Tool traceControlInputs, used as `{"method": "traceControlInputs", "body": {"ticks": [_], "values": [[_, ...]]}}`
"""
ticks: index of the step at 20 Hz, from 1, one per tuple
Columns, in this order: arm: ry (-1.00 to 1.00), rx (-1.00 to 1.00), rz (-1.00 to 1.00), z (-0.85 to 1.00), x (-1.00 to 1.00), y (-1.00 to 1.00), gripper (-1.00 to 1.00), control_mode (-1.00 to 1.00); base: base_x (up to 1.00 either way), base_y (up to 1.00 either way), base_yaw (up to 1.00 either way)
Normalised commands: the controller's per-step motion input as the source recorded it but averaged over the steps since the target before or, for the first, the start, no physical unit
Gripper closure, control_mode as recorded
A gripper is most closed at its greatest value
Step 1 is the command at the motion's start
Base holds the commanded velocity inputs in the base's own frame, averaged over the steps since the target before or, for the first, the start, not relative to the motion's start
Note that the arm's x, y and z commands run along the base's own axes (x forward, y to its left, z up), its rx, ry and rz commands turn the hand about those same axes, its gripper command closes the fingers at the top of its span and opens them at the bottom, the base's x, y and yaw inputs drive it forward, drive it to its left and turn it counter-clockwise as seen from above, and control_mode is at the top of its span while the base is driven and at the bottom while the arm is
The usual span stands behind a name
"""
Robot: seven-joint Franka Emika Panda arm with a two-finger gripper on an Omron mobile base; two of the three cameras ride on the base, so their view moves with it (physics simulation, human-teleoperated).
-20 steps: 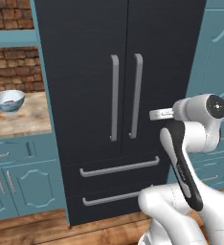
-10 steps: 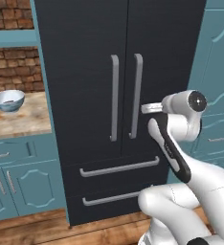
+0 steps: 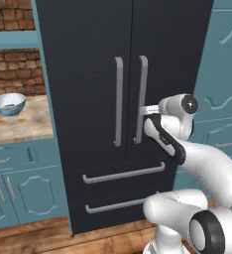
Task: Place one of the steaks on the plate and the other in the bowl. Then place the bowl in the fridge.
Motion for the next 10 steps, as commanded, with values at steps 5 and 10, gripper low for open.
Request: {"method": "traceControlInputs", "body": {"ticks": [5,10], "values": [[0.01,0.00,0.00,-0.17,0.51,0.01,-1.00,-1.00,0.00,0.00,0.00],[0.00,0.00,0.00,-0.19,0.47,0.01,-1.00,-1.00,0.00,0.00,0.00]]}}
